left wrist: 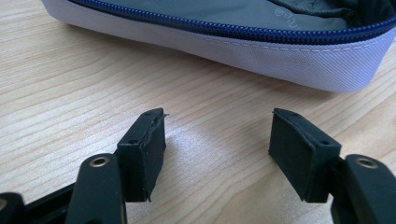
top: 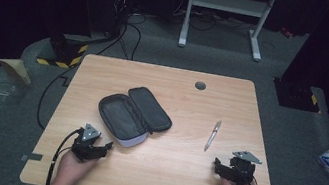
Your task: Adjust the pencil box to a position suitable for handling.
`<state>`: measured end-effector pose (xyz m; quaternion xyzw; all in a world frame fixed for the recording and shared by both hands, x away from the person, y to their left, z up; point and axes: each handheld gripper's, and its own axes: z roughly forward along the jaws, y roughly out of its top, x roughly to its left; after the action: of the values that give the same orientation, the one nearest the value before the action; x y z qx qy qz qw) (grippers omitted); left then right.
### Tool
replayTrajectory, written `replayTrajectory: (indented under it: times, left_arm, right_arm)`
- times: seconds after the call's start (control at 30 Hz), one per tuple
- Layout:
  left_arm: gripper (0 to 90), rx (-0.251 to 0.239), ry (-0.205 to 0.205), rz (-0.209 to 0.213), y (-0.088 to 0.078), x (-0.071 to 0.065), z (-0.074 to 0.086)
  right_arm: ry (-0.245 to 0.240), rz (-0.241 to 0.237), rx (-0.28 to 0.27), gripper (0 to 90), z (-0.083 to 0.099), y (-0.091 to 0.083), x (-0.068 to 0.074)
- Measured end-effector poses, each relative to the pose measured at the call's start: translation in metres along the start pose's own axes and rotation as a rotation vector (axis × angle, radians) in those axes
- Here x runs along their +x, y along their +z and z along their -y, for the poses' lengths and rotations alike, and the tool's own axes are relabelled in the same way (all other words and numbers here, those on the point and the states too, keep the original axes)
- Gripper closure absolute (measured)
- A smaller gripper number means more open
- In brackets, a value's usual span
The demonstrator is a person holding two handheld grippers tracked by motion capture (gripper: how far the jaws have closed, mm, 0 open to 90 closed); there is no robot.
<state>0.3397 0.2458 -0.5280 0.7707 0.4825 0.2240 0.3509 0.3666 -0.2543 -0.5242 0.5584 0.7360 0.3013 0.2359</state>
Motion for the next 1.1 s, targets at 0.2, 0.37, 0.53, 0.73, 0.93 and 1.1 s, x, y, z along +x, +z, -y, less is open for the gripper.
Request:
replayTrajectory:
  times: [0.2,0.37,0.53,0.73,0.93,1.1]
  left_arm:
    - [38.6,-0.003,0.000,0.000,0.000,0.000,0.000]
    - [44.4,-0.005,0.016,-0.007,-0.003,0.000,0.001]
    - [47.4,-0.028,-0.020,0.004,-0.009,0.003,-0.001]
    - [48.3,-0.060,-0.018,0.007,-0.019,-0.001,-0.005]
    - [48.3,-0.078,-0.008,0.003,-0.024,0.000,-0.009]
    - [48.3,-0.114,-0.049,0.003,-0.032,0.004,-0.012]
  right_arm:
    - [0.000,0.000,0.000,13.0,0.000,0.000,0.000]
    - [0.000,0.000,0.000,13.0,0.000,0.000,0.000]
    - [-0.001,-0.001,0.000,13.1,0.000,0.000,0.000]
    - [-0.005,0.001,-0.002,13.7,0.001,0.000,0.000]
    - [0.010,0.006,-0.006,16.1,0.001,-0.001,0.000]
    - [0.008,0.009,-0.011,16.7,0.001,-0.001,-0.001]
